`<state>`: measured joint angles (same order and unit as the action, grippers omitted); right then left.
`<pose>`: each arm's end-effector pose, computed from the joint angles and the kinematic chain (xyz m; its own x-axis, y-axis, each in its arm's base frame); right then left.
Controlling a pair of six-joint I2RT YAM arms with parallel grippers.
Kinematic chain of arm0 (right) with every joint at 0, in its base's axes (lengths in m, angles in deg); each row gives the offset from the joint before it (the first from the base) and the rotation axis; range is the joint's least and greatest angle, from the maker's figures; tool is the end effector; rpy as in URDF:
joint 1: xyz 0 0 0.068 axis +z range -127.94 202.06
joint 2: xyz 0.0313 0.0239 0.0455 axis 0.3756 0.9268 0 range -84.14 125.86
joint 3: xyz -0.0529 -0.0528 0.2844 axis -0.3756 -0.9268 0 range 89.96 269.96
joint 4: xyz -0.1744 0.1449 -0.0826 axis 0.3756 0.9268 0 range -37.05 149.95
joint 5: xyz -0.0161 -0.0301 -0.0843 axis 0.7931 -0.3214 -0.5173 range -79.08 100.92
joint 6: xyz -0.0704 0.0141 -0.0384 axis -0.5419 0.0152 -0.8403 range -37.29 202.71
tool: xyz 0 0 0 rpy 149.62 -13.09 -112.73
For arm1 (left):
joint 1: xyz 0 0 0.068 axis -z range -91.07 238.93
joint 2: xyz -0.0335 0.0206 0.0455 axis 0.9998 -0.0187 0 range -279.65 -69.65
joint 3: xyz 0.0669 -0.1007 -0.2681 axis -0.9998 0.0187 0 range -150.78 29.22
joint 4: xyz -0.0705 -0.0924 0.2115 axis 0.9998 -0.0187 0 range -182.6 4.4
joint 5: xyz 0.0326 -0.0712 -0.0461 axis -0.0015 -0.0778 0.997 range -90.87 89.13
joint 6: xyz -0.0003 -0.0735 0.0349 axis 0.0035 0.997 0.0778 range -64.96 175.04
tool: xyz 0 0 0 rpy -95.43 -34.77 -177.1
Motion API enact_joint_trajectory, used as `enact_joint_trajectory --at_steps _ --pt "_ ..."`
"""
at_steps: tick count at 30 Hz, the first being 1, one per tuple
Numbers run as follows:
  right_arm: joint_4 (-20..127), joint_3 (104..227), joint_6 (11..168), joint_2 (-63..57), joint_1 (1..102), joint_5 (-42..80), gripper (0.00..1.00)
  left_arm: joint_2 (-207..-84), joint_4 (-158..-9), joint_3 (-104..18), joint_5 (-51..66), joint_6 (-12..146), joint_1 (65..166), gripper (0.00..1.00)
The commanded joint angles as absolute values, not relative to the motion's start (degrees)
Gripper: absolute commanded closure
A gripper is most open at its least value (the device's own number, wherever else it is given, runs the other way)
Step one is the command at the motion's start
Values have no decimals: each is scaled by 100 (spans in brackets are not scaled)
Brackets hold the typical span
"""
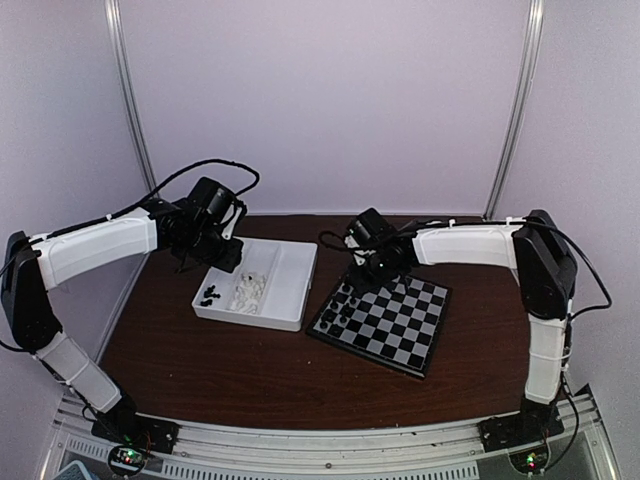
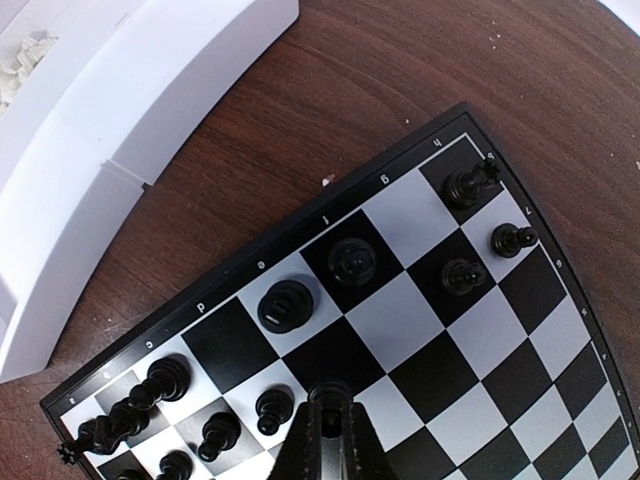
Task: Set up the chess pieces on the board
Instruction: Place the chess piece on the chessboard.
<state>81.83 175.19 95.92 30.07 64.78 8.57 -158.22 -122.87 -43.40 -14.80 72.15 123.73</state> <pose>0.3243 0.2954 0.1960 -0.7569 -0.3881 -0.5258 -0.5021 0.8603 0.0878 0.2801 -0.1741 0.2815 -0.7568 0.1783 -0.6288 0.2228 0.9748 0.0082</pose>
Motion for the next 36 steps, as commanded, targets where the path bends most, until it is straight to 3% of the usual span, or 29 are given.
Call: enact_joint_trajectory --at_steps 1,36 --pt "8125 17662 9572 3136 6460 882 95 -15702 -12102 -4310 -1524 7201 12294 63" --pt "8208 17857 9410 3451 6429 706 94 -15781 -12115 -4382 -1493 7155 12259 63"
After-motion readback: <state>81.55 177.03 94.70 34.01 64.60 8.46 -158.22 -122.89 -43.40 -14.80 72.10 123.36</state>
